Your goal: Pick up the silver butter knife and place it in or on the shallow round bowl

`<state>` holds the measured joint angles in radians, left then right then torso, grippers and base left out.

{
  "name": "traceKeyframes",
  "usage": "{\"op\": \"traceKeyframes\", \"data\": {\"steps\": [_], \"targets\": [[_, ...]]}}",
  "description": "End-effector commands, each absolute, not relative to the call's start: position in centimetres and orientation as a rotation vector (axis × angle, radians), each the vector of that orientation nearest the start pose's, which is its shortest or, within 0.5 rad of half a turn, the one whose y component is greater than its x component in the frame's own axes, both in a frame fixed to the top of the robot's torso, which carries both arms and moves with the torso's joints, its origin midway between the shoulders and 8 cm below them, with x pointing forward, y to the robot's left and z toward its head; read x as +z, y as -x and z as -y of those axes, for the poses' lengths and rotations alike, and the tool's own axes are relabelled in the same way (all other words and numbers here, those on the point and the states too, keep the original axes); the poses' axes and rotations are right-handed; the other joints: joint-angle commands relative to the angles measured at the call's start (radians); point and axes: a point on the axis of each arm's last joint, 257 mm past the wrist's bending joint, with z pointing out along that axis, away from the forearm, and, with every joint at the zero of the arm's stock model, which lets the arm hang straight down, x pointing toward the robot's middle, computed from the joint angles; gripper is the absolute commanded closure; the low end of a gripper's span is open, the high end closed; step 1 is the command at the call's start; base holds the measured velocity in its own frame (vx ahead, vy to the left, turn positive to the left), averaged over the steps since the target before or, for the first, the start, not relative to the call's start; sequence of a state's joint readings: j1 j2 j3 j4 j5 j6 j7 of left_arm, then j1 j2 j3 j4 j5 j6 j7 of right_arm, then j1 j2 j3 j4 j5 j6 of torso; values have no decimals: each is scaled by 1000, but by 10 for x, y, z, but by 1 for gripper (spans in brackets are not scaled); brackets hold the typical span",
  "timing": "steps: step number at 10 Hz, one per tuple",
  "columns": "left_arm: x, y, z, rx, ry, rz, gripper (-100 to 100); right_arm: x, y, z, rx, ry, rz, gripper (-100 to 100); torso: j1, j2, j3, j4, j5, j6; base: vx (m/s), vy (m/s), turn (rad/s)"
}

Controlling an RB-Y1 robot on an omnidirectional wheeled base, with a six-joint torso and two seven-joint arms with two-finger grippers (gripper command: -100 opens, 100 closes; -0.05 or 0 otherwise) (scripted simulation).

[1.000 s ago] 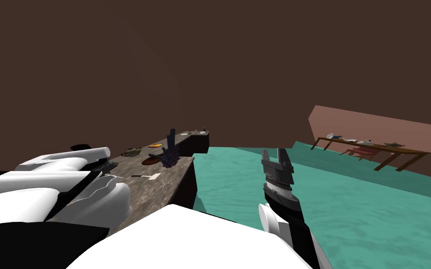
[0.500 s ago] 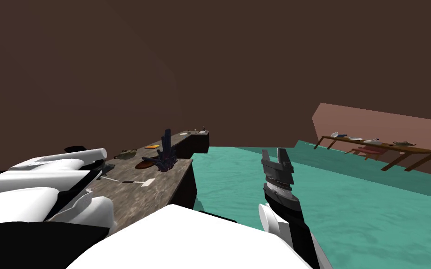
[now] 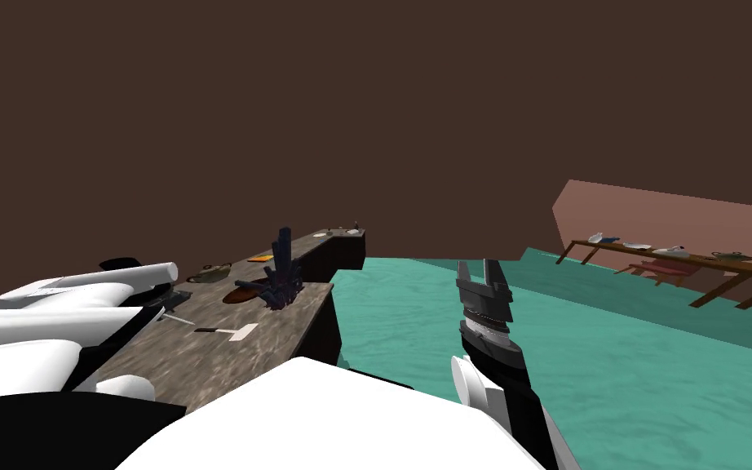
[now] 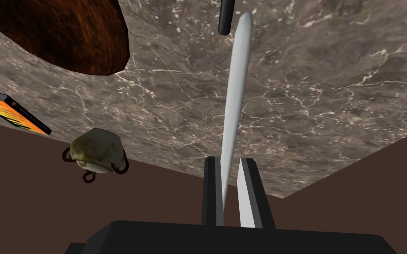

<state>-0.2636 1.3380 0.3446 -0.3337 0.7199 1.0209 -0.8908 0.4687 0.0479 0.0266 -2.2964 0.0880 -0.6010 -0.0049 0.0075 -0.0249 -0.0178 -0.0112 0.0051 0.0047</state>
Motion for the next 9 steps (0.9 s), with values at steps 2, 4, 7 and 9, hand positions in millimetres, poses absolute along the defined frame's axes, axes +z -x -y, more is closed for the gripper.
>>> {"op": "traceKeyframes", "data": {"steps": [2,4,7,9], "targets": [[-208,-130,-873,507,2028,-1725,100,59,-326,256,1318,-523,-523,0,2,-6,-3,-1,0,1,324,38,38],[-208,-130,-873,507,2028,-1725,100,59,-326,256,1319,-523,-523,0,2,-9,-6,-2,1,2,165,12,-2],[-217,-99,-875,568,2022,-1775,100,59,-326,256,1319,-523,-523,0,2,-5,-3,-1,1,0,231,31,19],[-217,-99,-875,568,2022,-1775,100,59,-326,256,1319,-523,-523,0,5,-6,-4,-1,2,2,164,42,-11]]}}
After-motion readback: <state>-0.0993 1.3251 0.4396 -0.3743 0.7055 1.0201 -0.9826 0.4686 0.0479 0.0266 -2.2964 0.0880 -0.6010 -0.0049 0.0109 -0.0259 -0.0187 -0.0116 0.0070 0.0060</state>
